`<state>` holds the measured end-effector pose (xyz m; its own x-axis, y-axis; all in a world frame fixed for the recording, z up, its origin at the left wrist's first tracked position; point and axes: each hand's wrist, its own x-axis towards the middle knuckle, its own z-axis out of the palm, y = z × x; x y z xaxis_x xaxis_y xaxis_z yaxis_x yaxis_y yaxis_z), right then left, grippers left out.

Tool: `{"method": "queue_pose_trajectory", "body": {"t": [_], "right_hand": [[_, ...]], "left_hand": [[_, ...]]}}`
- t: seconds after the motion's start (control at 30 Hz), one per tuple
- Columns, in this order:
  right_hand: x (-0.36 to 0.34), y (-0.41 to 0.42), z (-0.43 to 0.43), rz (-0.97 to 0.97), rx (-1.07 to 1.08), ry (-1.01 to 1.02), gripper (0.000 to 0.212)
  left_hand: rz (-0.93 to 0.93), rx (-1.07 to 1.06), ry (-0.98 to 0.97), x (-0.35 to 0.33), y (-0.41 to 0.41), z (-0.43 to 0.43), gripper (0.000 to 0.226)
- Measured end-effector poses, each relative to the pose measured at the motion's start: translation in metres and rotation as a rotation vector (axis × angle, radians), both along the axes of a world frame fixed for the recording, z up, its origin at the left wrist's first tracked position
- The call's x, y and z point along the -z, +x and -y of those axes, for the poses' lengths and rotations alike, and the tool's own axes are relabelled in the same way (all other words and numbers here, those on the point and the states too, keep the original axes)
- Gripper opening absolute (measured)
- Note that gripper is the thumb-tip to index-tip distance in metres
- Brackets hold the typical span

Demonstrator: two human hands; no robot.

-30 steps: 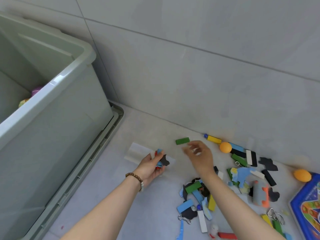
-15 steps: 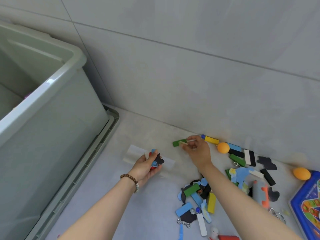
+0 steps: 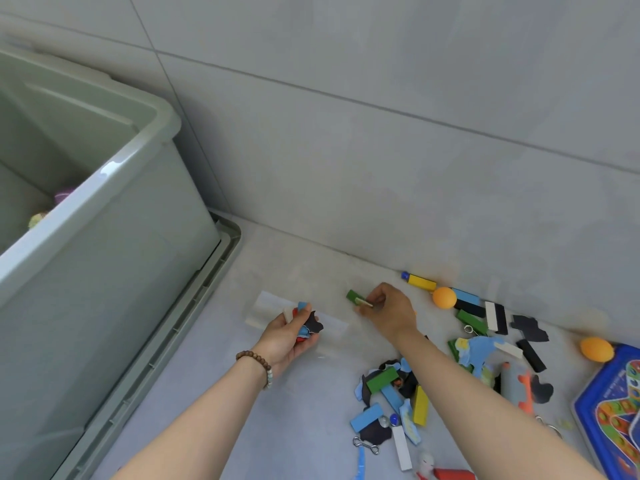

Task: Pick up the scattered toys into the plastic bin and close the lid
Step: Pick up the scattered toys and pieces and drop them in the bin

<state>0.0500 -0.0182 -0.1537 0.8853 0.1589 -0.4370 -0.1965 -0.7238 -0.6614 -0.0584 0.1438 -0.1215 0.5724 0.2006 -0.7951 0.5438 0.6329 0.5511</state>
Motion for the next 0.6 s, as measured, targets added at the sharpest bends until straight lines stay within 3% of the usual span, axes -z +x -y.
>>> {"method": "queue_pose_trajectory", "body": {"t": [0.13, 0.27, 0.33, 0.43, 0.6], "right_hand": [[-0.039, -0.010, -0.002, -0.033, 0.120, 0.255, 0.018], [-0.128, -0.011, -0.028, -0.035, 0.126, 0.457, 0.006], [-0.179, -0.013, -0.053, -0.026, 0.108, 0.583, 0.010], [-0.247, -0.026, -0.105, -0.018, -0.052, 0.674, 0.011], [-0.301, -0.070, -0.219, 0.200, -0.496, 0.476, 0.009]], "left_hand": [[0.071, 0.076, 0.178, -0.038, 0.007, -0.006, 0.016], [0.244, 0.181, 0.444, -0.128, 0.023, -0.037, 0.021], [0.353, 0.187, 0.534, -0.182, 0.020, -0.060, 0.019], [0.431, 0.184, 0.681, -0.250, -0.006, -0.110, 0.020], [0.262, 0.093, 0.827, -0.290, -0.084, -0.220, 0.037]]}}
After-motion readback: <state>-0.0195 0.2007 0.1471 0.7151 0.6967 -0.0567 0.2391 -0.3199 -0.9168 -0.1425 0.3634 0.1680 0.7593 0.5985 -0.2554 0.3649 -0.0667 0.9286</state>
